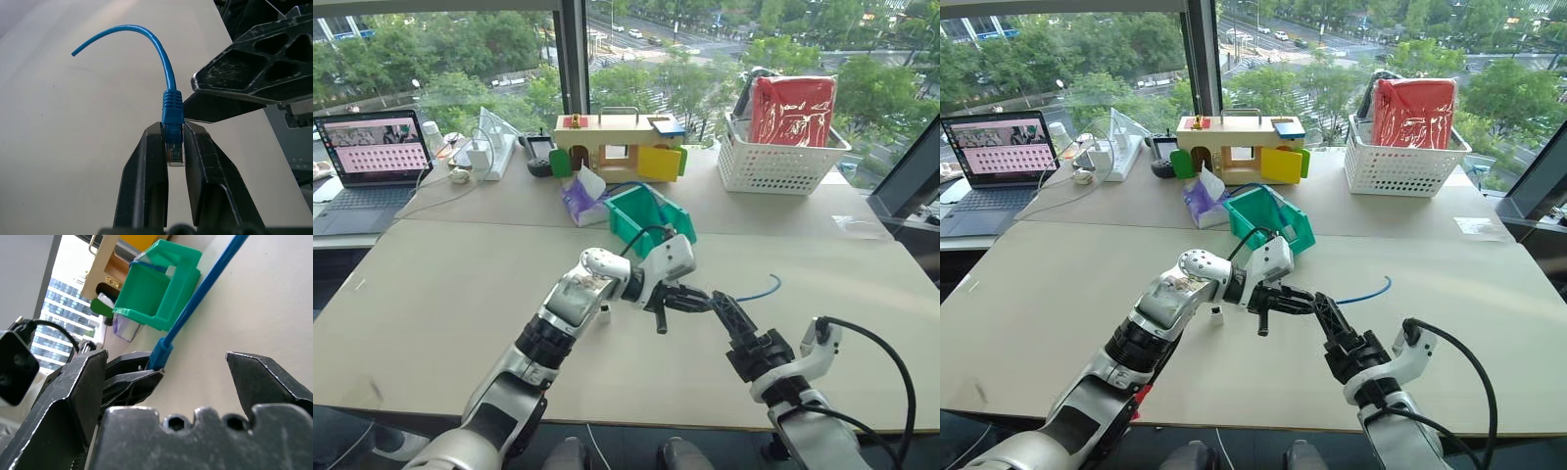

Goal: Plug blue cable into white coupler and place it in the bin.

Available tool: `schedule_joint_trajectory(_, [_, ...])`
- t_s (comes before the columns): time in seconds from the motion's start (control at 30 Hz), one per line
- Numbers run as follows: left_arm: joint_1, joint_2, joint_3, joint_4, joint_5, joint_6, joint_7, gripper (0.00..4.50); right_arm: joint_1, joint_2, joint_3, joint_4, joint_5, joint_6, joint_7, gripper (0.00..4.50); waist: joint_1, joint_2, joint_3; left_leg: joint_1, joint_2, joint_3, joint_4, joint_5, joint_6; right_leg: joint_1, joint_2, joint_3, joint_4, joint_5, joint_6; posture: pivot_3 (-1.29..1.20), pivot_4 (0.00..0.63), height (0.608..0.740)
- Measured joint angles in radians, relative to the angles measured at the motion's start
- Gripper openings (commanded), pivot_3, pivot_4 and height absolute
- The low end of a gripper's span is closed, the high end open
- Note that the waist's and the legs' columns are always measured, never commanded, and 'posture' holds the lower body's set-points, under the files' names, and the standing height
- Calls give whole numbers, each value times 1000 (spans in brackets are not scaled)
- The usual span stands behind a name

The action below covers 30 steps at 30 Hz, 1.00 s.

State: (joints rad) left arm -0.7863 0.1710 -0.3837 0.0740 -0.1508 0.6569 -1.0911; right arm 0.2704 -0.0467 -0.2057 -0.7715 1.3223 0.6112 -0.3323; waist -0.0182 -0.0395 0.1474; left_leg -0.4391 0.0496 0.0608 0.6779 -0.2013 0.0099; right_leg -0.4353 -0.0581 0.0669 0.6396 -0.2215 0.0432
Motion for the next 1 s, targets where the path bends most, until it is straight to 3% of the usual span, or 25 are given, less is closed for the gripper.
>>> schedule_joint_trajectory(0.17, [7,10,-14,-21,-10,0,8,84,-3,-3,17,2,-7,-45,0,4495,0,0,0,0,0,0,0,0,0,0,0,0,0,0,0,0,150,732])
schedule_joint_trajectory(0.2, [7,13,-14,-21,-11,0,9,84,-3,-3,24,3,-7,-51,0,3970,0,0,0,0,0,0,0,0,0,0,0,0,0,0,0,0,150,732])
schedule_joint_trajectory(0.6, [13,2,-23,-18,-20,-3,19,84,-3,-21,76,21,3,-91,-2,63,1,0,0,0,0,0,0,0,0,0,0,0,0,0,0,0,150,732])
schedule_joint_trajectory(0.77, [13,-6,-18,-15,-38,6,45,84,-3,-25,76,23,17,-117,-2,63,1,0,0,0,0,0,0,0,0,0,0,0,0,0,0,0,150,732])
schedule_joint_trajectory(0.83, [10,-6,-4,-5,-56,30,47,1095,-5,-26,76,23,17,-126,-2,0,1,0,0,0,0,0,0,0,0,0,0,0,0,0,0,0,150,732])
schedule_joint_trajectory(0.87, [7,3,-2,-3,-71,38,34,1276,-8,-25,76,23,17,-131,-1,0,1,0,0,0,0,0,0,0,0,0,0,0,0,0,0,0,150,732])
schedule_joint_trajectory(1.0, [-9,55,36,8,-119,42,-8,2768,-22,-27,36,30,5,-185,-1,0,-1,0,0,0,0,0,0,0,0,0,0,0,0,0,0,0,150,732])
